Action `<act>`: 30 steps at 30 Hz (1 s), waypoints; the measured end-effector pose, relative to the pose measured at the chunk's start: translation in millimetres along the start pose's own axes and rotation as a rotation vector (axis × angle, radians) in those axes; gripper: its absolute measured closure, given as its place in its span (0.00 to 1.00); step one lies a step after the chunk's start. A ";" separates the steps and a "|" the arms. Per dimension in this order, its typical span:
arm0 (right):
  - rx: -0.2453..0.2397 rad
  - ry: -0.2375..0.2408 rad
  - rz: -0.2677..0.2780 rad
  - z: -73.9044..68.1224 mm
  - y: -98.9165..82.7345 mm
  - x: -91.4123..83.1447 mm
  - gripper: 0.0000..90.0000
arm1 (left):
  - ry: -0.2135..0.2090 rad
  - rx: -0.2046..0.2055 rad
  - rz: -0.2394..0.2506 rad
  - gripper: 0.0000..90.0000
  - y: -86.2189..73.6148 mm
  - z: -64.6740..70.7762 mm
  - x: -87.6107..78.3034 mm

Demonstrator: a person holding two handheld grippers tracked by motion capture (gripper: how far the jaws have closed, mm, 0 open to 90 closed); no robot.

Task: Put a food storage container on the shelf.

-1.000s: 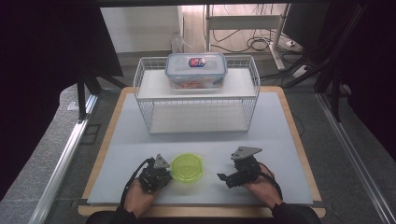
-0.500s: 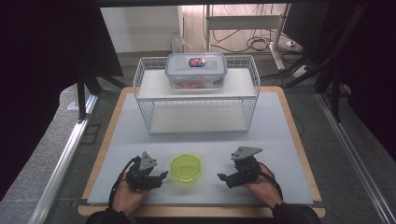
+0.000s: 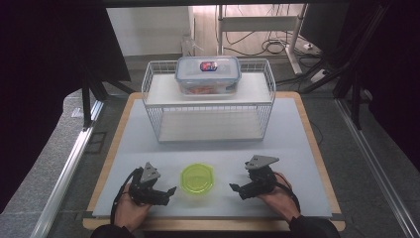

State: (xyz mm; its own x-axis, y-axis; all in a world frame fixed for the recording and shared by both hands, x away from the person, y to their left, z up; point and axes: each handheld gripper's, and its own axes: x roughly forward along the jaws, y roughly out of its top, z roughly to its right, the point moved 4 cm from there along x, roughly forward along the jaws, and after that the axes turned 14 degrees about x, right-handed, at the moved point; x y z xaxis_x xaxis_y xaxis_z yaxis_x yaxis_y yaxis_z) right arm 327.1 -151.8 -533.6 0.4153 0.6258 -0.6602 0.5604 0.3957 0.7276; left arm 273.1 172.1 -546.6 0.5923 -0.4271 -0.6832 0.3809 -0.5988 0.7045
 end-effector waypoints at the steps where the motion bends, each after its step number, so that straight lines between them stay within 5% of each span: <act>1: 0.002 0.000 -0.003 -0.1 -0.2 0.1 0.04 | 0.004 -0.003 0.009 0.04 -0.9 -0.7 -1.6; 8: 0.018 0.020 -0.003 -3.7 1.4 1.3 0.02 | -0.014 -0.013 0.070 0.03 -4.6 -0.4 -9.0; 20: 0.056 0.080 -0.012 -17.2 13.9 1.6 0.02 | -0.033 -0.011 0.075 0.03 -8.5 0.7 -11.4; 24: 0.114 0.126 -0.038 -21.3 17.9 4.8 0.02 | -0.045 -0.015 0.073 0.03 -9.0 0.8 -10.5; 30: 0.143 0.164 -0.074 -28.7 22.5 8.4 0.16 | -0.054 -0.019 0.071 0.04 -9.8 0.7 -9.6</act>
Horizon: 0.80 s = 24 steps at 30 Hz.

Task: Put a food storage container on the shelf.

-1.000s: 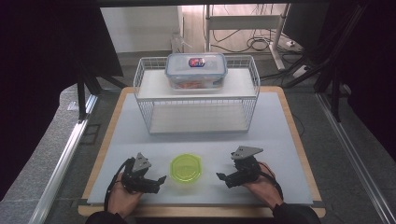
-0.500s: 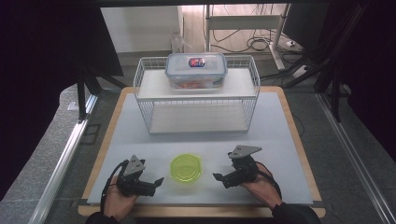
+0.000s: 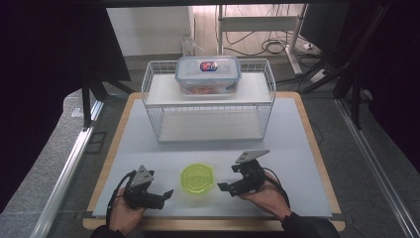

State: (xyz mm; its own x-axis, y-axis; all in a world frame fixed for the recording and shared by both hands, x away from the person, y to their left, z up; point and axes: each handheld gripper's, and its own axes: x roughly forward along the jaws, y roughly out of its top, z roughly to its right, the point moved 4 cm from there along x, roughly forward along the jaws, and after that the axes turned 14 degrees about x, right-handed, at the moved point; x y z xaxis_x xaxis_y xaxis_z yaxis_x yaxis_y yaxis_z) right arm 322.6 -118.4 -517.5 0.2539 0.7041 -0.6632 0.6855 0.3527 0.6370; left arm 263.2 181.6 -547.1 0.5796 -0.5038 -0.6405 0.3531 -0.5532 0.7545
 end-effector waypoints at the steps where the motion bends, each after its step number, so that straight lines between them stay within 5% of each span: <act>1: 0.002 0.012 0.007 -1.6 1.4 1.2 0.19 | 0.000 0.000 -0.001 0.04 0.0 0.0 0.0; 9: 0.039 0.059 0.002 -8.8 9.7 12.8 0.34 | -0.003 0.004 -0.006 0.04 0.0 0.7 1.1; 14: 0.082 0.120 -0.033 -9.5 15.9 20.2 0.45 | -0.007 0.011 -0.012 0.04 -0.4 1.4 2.0; 24: 0.126 0.160 -0.102 -8.9 19.9 32.0 0.65 | -0.017 0.019 -0.022 0.04 -0.7 2.6 3.6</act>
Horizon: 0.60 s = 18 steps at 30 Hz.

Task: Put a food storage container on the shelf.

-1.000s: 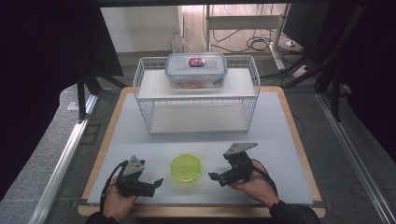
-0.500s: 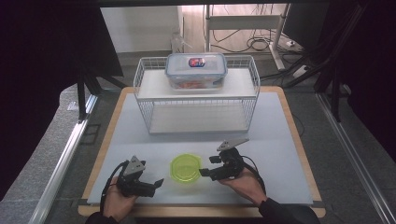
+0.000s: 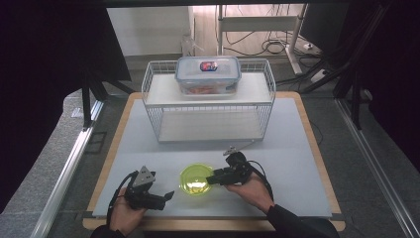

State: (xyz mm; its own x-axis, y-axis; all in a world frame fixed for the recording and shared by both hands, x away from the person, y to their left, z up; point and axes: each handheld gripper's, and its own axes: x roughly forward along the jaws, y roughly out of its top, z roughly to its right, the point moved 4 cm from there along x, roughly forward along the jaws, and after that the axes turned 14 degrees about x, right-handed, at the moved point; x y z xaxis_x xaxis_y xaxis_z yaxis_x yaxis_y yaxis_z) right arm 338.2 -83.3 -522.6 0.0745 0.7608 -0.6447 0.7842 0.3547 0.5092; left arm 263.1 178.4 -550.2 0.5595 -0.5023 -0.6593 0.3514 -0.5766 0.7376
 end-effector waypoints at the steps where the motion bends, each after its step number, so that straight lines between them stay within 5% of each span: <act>1: 0.002 0.004 -0.004 0.1 0.6 0.2 0.67 | -0.001 0.001 -0.002 0.04 -0.1 0.1 0.3; 8: 0.010 0.013 -0.026 1.2 3.7 2.6 0.81 | -0.004 0.008 -0.008 0.05 -0.2 0.8 1.4; 13: 0.012 0.028 -0.036 -0.5 5.4 4.7 0.81 | -0.004 0.005 -0.012 0.05 -0.7 0.5 1.5; 18: 0.031 0.049 -0.041 -0.7 10.1 8.0 0.70 | 0.002 0.002 -0.012 0.05 -1.3 -0.5 0.7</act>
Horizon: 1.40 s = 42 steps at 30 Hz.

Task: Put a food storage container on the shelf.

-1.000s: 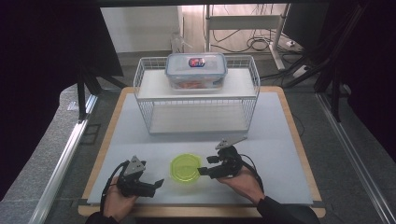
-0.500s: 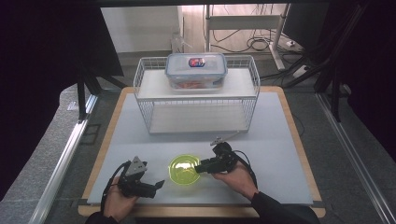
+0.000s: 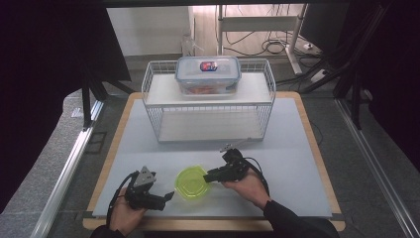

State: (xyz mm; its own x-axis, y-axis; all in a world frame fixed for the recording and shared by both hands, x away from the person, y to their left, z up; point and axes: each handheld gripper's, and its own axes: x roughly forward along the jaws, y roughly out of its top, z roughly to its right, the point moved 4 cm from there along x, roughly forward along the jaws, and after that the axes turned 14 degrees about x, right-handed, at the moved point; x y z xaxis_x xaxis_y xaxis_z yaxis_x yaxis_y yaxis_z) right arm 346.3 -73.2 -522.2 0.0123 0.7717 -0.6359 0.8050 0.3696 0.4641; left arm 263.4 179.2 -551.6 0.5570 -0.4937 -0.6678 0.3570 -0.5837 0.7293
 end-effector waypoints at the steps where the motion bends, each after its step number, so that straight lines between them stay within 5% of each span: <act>1: 0.005 0.003 -0.002 -0.2 1.5 0.7 0.68 | 0.001 0.000 -0.001 0.05 -0.3 -0.4 0.0; 10: 0.067 0.064 -0.032 6.4 15.7 8.4 0.70 | 0.000 0.000 -0.014 0.05 -1.5 -0.7 0.7; 19: 0.128 0.161 -0.068 12.4 17.6 13.5 0.89 | -0.005 0.003 -0.021 0.05 -1.8 -0.1 1.6; 26: 0.148 0.188 -0.084 10.8 16.8 11.1 0.91 | -0.006 0.006 -0.023 0.05 -1.8 0.1 1.8; 42: 0.179 0.217 0.020 7.1 18.3 -23.7 0.92 | -0.004 0.004 -0.015 0.05 -1.0 0.1 1.0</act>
State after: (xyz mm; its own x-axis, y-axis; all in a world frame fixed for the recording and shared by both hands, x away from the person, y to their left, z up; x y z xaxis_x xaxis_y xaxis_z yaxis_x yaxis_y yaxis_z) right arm 364.9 -88.4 -503.0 -0.0823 0.8779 -0.4718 0.8980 0.2706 0.3469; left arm 263.5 179.1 -553.0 0.5488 -0.4873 -0.6792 0.3622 -0.5936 0.7186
